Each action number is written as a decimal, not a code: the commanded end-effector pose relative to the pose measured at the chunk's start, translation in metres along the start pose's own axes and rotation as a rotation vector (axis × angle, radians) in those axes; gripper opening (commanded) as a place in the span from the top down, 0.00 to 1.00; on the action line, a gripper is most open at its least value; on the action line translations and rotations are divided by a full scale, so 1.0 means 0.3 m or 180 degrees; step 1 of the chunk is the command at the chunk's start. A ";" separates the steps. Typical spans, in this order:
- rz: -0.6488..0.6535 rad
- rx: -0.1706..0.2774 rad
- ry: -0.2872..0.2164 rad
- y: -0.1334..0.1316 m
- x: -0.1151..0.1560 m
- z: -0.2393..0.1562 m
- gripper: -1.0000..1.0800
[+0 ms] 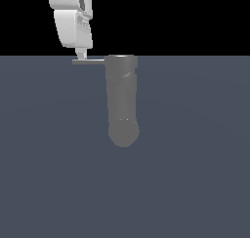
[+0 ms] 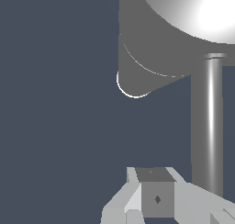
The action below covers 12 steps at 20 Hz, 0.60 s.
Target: Turn on the faucet by rotating a designated handle.
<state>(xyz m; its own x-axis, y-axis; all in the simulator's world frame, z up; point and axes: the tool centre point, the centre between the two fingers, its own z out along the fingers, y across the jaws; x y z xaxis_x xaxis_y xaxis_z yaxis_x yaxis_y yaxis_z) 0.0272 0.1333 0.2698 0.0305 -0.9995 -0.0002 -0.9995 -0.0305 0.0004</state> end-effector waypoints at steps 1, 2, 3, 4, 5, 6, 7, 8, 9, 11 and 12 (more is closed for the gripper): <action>0.0000 0.0000 0.0000 0.022 0.001 0.000 1.00; 0.0000 0.0000 0.0000 0.031 0.002 0.000 1.00; 0.0000 0.0000 0.0000 0.040 0.002 0.000 1.00; 0.0000 0.0000 0.0000 0.049 0.002 0.000 1.00; 0.0000 0.0000 0.0000 0.057 0.003 0.000 1.00; 0.0000 0.0000 0.0000 0.066 0.003 0.000 1.00; 0.0000 0.0000 0.0000 0.075 0.004 0.000 1.00; 0.0000 0.0000 0.0000 0.084 0.004 0.000 1.00; 0.0000 0.0000 0.0000 0.093 0.005 0.000 1.00; 0.0000 0.0000 0.0000 0.111 0.006 0.000 1.00; 0.0000 0.0000 0.0000 0.120 0.006 0.000 1.00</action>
<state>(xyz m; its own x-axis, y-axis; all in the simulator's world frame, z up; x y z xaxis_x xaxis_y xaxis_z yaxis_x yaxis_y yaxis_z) -0.0006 0.1321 0.2699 0.0316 -0.9995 -0.0029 -0.9995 -0.0316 -0.0081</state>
